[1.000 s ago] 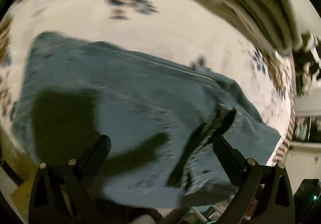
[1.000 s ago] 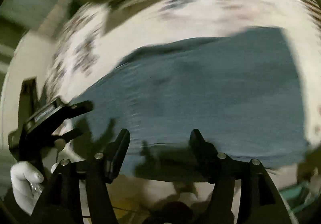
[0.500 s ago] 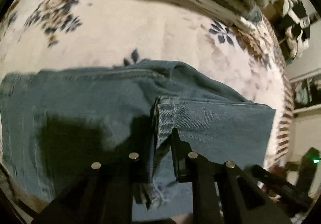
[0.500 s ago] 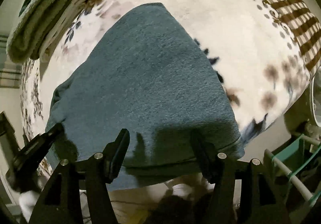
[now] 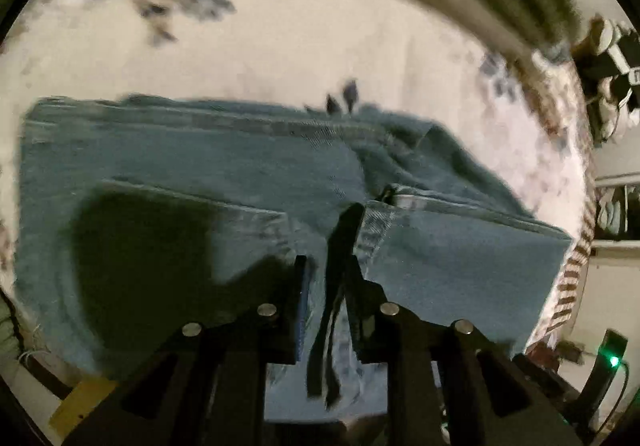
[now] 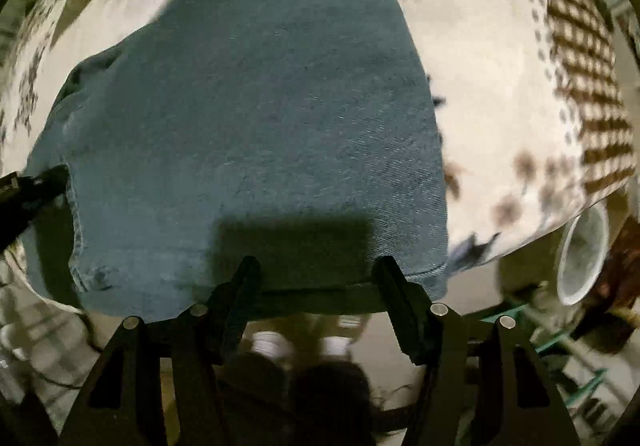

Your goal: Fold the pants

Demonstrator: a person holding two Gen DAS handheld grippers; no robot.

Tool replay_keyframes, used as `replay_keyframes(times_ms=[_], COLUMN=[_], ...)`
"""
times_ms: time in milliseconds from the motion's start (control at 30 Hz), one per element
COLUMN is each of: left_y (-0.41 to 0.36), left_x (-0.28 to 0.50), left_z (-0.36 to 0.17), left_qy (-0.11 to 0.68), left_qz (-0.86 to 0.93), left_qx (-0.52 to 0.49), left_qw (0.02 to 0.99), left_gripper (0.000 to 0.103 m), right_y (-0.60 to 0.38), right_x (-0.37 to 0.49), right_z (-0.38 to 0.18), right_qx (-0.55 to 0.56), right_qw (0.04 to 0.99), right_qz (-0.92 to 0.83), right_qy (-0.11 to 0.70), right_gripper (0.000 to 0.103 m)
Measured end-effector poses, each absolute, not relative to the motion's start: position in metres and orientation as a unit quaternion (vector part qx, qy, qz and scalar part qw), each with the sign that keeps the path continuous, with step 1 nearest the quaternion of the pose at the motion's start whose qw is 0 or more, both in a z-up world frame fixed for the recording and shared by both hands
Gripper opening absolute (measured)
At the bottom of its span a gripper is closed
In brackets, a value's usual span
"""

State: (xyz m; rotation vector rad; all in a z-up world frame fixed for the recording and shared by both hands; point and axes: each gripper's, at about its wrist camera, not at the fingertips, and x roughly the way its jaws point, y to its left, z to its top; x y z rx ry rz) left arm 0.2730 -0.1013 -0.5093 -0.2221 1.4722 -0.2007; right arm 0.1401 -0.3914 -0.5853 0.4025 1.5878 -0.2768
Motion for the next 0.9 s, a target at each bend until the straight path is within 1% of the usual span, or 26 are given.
replay_keyframes(times_ms=[33, 67, 100, 167, 267, 333, 400, 467, 500, 533, 600, 700, 733, 800, 833, 867, 900], left_y=[-0.101, -0.104, -0.112, -0.134, -0.167, -0.17, -0.167, -0.158, -0.154, -0.149, -0.144, -0.124, -0.117, -0.099, -0.084, -0.073, -0.055], left_x=[0.267, 0.26, 0.254, 0.247, 0.229, 0.212, 0.204, 0.202, 0.202, 0.201, 0.201, 0.199, 0.199, 0.198, 0.196, 0.196, 0.193], left_z=[-0.501, -0.493, -0.492, -0.505, -0.541, -0.548, -0.546, -0.548, -0.552, -0.557, -0.556, -0.541, -0.534, -0.52, -0.511, -0.506, -0.5], left_qy=[0.66, 0.652, 0.65, 0.665, 0.7, 0.686, 0.68, 0.687, 0.697, 0.702, 0.702, 0.694, 0.687, 0.673, 0.662, 0.653, 0.641], left_qz=[-0.088, -0.088, -0.094, -0.112, -0.119, -0.124, -0.125, -0.107, -0.102, -0.103, -0.108, -0.106, -0.106, -0.103, -0.094, -0.086, -0.076], left_qx=[-0.105, -0.109, -0.111, -0.097, -0.03, 0.001, 0.005, 0.002, -0.009, -0.03, -0.048, -0.09, -0.11, -0.145, -0.16, -0.171, -0.188], left_qw=[0.738, 0.745, 0.746, 0.732, 0.704, 0.717, 0.723, 0.719, 0.71, 0.704, 0.702, 0.706, 0.71, 0.718, 0.727, 0.733, 0.741], left_gripper=[0.019, 0.026, 0.028, 0.029, 0.029, 0.029, 0.029, 0.03, 0.03, 0.032, 0.032, 0.032, 0.034, 0.053, 0.078, 0.092, 0.092], right_y=[-0.387, -0.382, -0.375, -0.363, -0.341, -0.33, -0.323, -0.322, -0.322, -0.322, -0.322, -0.327, -0.33, -0.331, -0.338, -0.337, -0.336], right_x=[0.144, 0.149, 0.157, 0.169, 0.178, 0.169, 0.158, 0.152, 0.151, 0.15, 0.154, 0.162, 0.165, 0.169, 0.178, 0.179, 0.181], right_z=[-0.578, -0.571, -0.568, -0.573, -0.597, -0.603, -0.6, -0.599, -0.599, -0.6, -0.601, -0.594, -0.59, -0.576, -0.57, -0.564, -0.556], right_qx=[0.179, 0.183, 0.183, 0.184, 0.175, 0.148, 0.133, 0.13, 0.133, 0.133, 0.139, 0.154, 0.16, 0.164, 0.163, 0.162, 0.163], right_qw=[0.685, 0.698, 0.707, 0.708, 0.688, 0.681, 0.682, 0.681, 0.682, 0.682, 0.678, 0.673, 0.676, 0.688, 0.696, 0.702, 0.708], right_qz=[-0.116, -0.105, -0.097, -0.089, -0.091, -0.096, -0.094, -0.096, -0.099, -0.101, -0.109, -0.115, -0.113, -0.111, -0.11, -0.108, -0.104], right_qy=[0.696, 0.684, 0.676, 0.676, 0.698, 0.711, 0.713, 0.714, 0.713, 0.712, 0.714, 0.714, 0.711, 0.698, 0.691, 0.685, 0.679], right_gripper=[0.063, 0.063, 0.063, 0.063, 0.061, 0.061, 0.061, 0.061, 0.061, 0.061, 0.061, 0.061, 0.061, 0.062, 0.062, 0.062, 0.062])
